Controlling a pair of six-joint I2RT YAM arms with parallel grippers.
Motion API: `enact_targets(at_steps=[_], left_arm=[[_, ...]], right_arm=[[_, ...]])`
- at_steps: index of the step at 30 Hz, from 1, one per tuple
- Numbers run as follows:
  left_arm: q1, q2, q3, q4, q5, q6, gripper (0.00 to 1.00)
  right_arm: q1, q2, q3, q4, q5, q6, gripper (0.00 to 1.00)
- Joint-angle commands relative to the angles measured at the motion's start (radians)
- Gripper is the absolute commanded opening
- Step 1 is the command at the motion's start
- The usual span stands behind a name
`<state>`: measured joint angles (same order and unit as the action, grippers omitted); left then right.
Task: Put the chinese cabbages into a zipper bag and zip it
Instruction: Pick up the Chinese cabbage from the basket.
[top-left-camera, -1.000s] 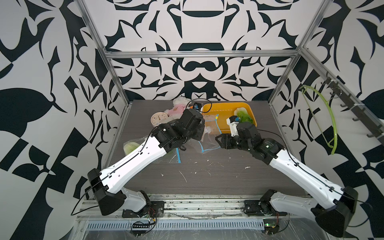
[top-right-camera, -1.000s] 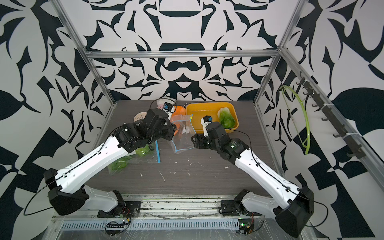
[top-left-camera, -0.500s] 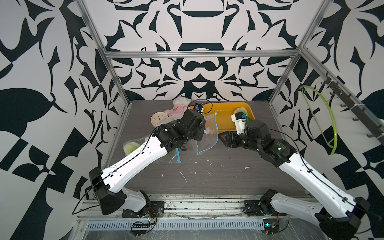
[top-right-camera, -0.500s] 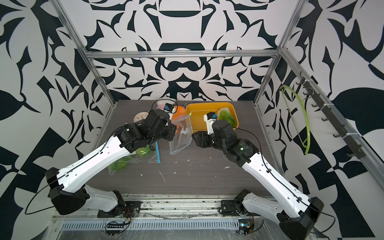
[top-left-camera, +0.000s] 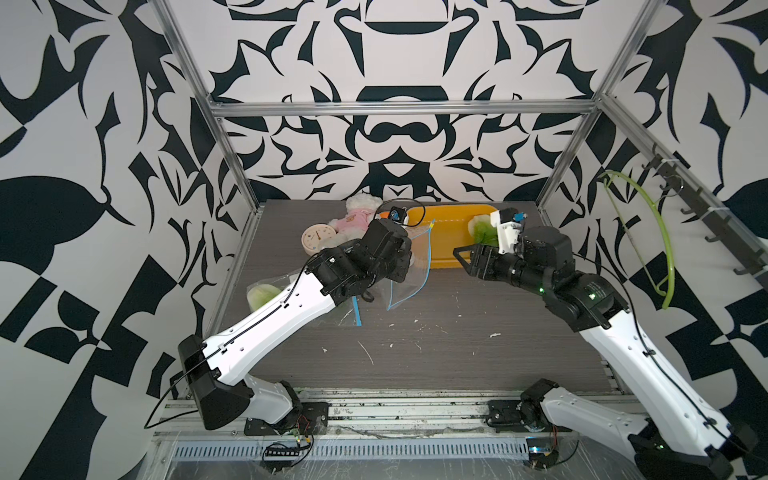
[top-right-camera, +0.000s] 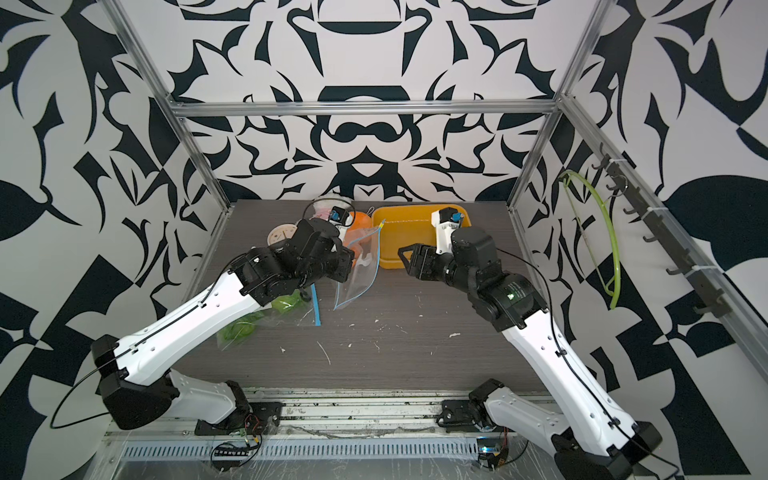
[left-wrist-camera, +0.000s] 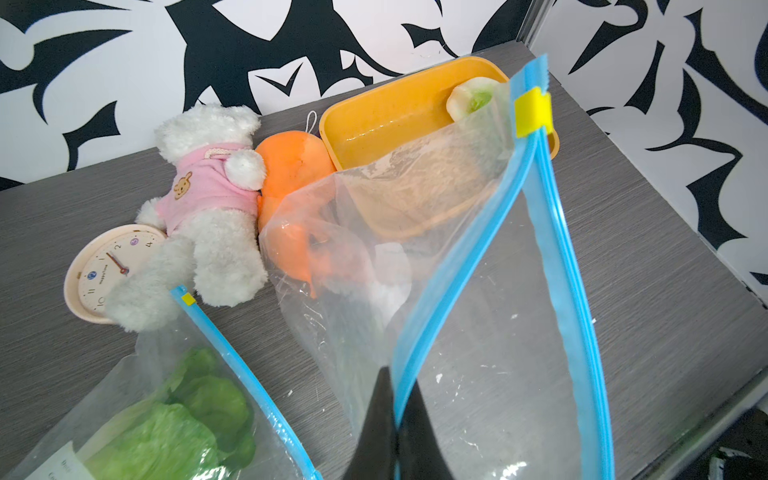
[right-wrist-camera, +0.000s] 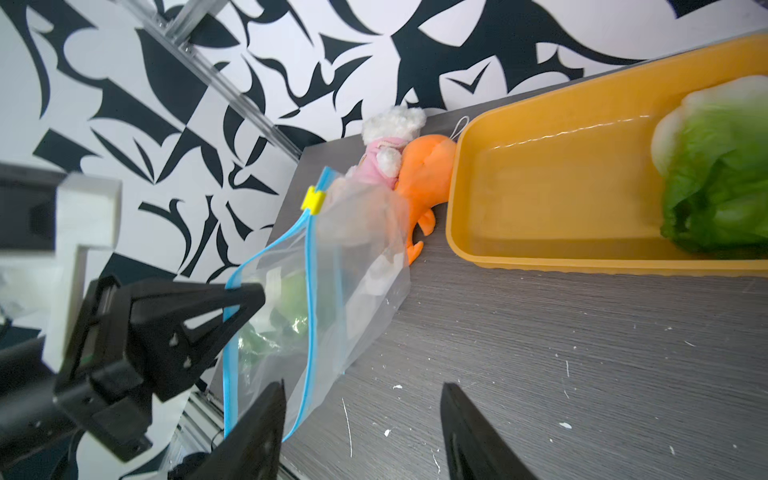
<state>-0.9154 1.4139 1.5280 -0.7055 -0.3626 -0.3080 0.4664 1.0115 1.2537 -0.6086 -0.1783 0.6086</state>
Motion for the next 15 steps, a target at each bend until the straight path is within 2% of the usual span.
enact_targets(at_steps=[1, 15], left_arm=[[0.004, -0.009, -0.014, 0.027, 0.035, -0.013, 0.0], [0.004, -0.016, -0.059, 0.075, 0.098, -0.036, 0.0]], right_arm=[[-0.081, 0.024, 0.017, 0.042, -0.003, 0.047, 0.62], [-0.389, 0.267, -0.195, 0.429, -0.025, 0.243, 0.65]])
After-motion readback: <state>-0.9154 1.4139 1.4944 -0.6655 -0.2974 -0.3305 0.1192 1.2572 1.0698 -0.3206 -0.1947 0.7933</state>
